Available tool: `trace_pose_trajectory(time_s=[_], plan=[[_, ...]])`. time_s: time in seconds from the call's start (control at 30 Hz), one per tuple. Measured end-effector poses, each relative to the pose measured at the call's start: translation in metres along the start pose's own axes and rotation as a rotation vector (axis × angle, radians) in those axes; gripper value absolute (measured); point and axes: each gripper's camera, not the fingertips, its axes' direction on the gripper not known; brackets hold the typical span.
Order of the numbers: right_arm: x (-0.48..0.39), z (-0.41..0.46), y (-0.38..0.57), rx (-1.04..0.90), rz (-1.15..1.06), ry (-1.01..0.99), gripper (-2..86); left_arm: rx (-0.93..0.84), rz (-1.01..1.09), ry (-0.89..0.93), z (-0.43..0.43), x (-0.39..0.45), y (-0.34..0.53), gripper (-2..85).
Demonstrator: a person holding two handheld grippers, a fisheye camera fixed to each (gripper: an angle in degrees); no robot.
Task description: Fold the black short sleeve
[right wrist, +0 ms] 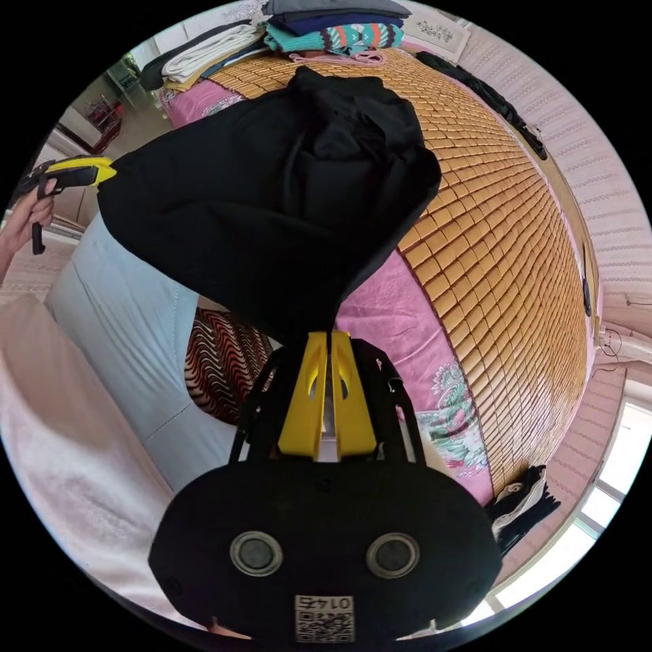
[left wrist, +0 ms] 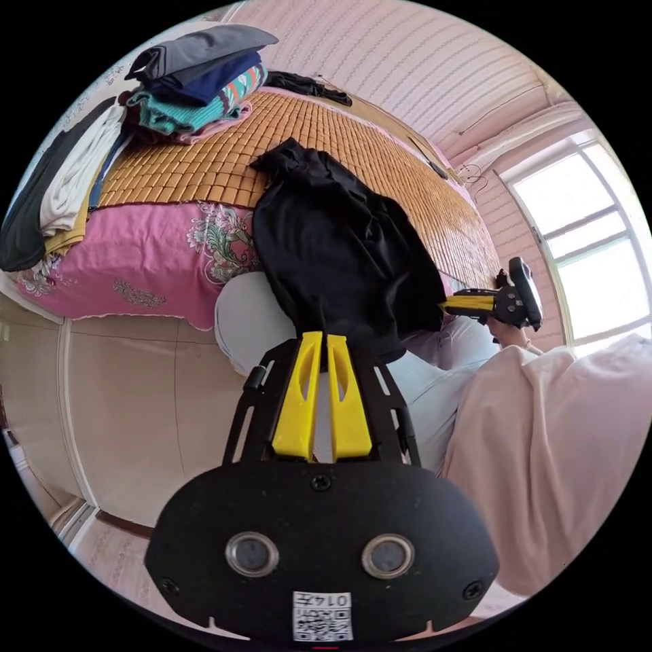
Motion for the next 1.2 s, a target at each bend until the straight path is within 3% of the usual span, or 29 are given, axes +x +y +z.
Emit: trace_pose_trajectory(time_s=[0.13,0.3,0.57,0.7,0.8,0.97,1.2], plan=[[0.046,-0.014,0.041,0.082,0.149,-0.244,0.1,0.207,0.003,0.133,-0.048,0.004,0.007,-1.0],[0.141,-0.064,0.141,0.423,0.410,-0.592,0.2,0.469,0.058,0.207,-0.116,0.017,0.013,-1.0],[0.201,-0.186,0.275,0.986,0.207,-0.749,0.1,0.921,0.365,0.397,-0.256,0.077,0.028,-1.0],[0.227,-0.265,0.328,1.207,0.072,-0.718,0.0,1.014,0.533,0.348,-0.316,0.119,0.015,-1.0],[0.264,-0.286,0.328,1.117,0.131,-0.631,0.0,0.968,0.580,0.302,-0.322,0.143,-0.034,-1.0],[0.363,-0.269,0.288,0.941,0.363,-0.537,0.0,0.764,0.435,0.221,-0.252,0.165,-0.189,-1.0],[0.423,-0.362,0.312,1.211,0.443,-0.225,0.1,0.953,0.524,0.196,-0.283,0.242,-0.275,-1.0]])
